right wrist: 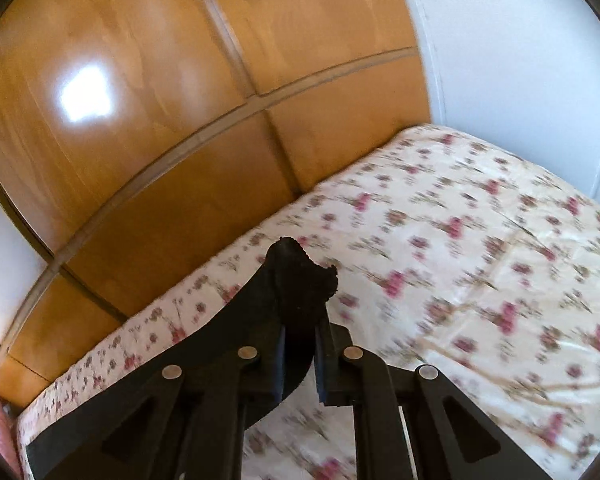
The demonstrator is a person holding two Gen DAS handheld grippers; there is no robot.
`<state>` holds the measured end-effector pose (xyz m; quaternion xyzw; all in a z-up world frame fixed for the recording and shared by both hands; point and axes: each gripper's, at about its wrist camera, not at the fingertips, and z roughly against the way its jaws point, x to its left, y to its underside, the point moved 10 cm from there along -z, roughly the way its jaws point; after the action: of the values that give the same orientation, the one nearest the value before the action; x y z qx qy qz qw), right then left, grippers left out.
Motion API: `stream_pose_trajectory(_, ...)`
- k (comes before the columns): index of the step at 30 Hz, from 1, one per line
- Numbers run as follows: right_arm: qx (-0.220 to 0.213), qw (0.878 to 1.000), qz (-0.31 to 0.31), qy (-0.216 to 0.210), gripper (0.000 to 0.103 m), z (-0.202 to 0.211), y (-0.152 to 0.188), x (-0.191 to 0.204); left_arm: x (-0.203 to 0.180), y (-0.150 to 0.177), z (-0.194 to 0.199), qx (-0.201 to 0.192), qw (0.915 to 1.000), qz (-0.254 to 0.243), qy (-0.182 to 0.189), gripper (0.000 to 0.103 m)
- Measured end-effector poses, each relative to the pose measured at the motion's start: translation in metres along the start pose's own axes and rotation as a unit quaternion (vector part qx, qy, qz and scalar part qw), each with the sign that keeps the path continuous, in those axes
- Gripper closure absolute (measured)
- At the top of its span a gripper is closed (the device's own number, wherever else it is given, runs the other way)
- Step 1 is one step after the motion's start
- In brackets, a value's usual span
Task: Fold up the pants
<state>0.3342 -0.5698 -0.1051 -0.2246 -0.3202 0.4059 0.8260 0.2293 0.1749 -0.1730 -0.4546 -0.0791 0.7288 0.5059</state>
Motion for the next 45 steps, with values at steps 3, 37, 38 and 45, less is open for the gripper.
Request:
stream_pose_trajectory(3,0.018,1.0,-0.006,0.009,0.092,0.0,0.019,-0.025,-0.01,0.007,0.001,0.013,0.9997,-0.02,0.005,0.027)
stream_pose_trajectory(37,0.074,0.989,0.074,0.105,0.05,-0.07,0.01,-0.045,0.059,-0.123,-0.018,0.015,0.9798,-0.072,-0.186,0.027)
stream_pose_trajectory(38,0.075,0.988,0.077,0.108,0.05,-0.073,0.007,-0.045,0.062,-0.127,-0.023,0.013,0.9784,-0.076,-0.192,0.027)
stream_pose_trajectory(45,0.111,0.982,0.099,0.114,0.05,-0.1,0.002,-0.038,0.096,-0.146,-0.061,0.041,0.963,-0.07,-0.257,0.027)
